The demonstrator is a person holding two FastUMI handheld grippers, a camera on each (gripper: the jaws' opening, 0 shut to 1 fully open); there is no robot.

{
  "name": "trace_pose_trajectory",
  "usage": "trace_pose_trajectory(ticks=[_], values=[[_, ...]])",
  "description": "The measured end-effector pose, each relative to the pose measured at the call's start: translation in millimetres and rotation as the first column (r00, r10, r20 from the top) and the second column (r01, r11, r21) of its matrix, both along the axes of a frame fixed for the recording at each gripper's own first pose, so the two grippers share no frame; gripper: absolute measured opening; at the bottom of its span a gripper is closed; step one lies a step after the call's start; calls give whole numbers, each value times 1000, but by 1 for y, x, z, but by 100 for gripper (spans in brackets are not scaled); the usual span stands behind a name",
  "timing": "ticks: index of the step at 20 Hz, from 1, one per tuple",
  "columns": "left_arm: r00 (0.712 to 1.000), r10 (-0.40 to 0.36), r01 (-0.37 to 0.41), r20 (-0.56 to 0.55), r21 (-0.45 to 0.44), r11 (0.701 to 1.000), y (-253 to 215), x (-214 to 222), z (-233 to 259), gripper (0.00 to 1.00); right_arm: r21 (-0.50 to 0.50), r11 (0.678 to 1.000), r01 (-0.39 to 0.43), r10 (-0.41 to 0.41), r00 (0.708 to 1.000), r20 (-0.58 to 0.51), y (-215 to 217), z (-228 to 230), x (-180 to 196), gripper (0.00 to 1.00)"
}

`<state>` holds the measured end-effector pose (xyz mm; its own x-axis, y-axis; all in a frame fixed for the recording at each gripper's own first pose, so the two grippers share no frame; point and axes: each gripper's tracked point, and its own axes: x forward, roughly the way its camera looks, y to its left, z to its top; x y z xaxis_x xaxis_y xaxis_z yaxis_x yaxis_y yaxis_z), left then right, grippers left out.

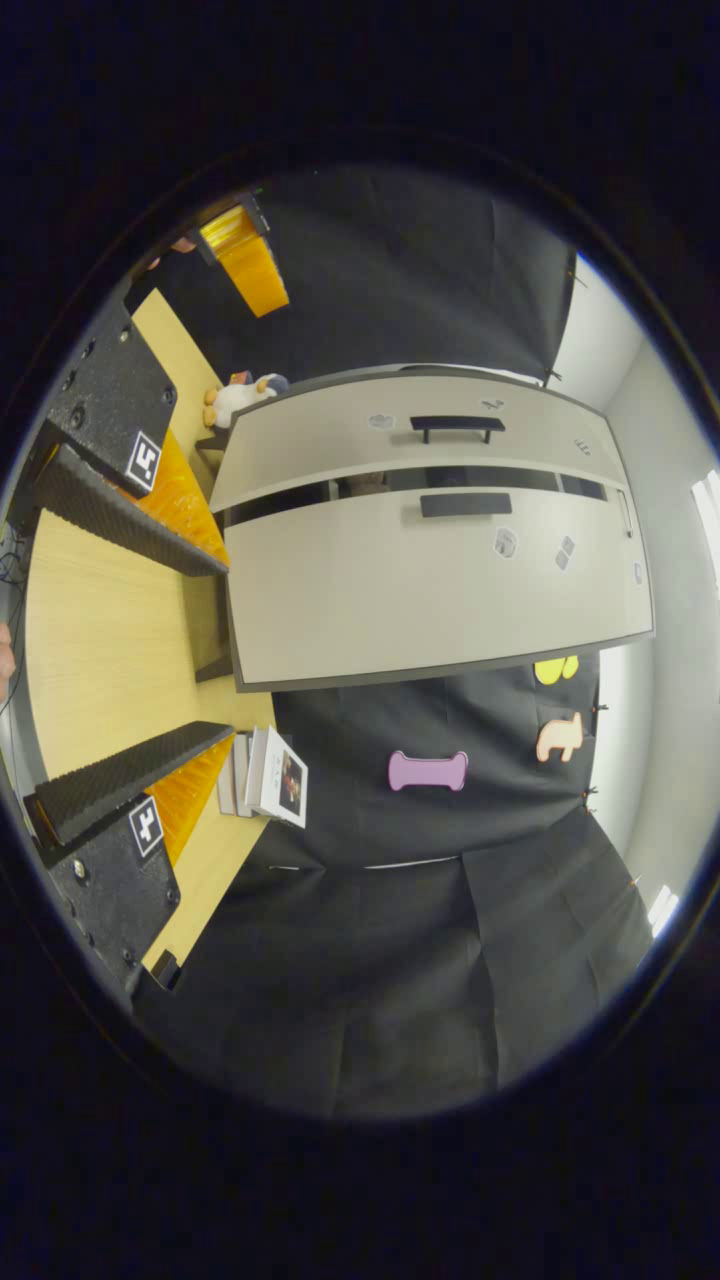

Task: Grab one shoe with the right hand and put it into the shoe cabinet, grab the other shoe with the left hand and put it into the shoe cabinet; then close the right door with the right hand and the left door with the left hand.

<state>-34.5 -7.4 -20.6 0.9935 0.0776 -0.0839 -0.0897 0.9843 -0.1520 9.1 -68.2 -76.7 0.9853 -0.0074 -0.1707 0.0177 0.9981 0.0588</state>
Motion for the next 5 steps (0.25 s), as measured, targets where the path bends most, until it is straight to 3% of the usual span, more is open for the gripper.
trace_pose_trajectory(ticks=[5], values=[[1000,-16,16,-18,-21,1000,-5,1,-4,94,-13,1000,6,-6,1000,-1,-3,-3,1,96]])
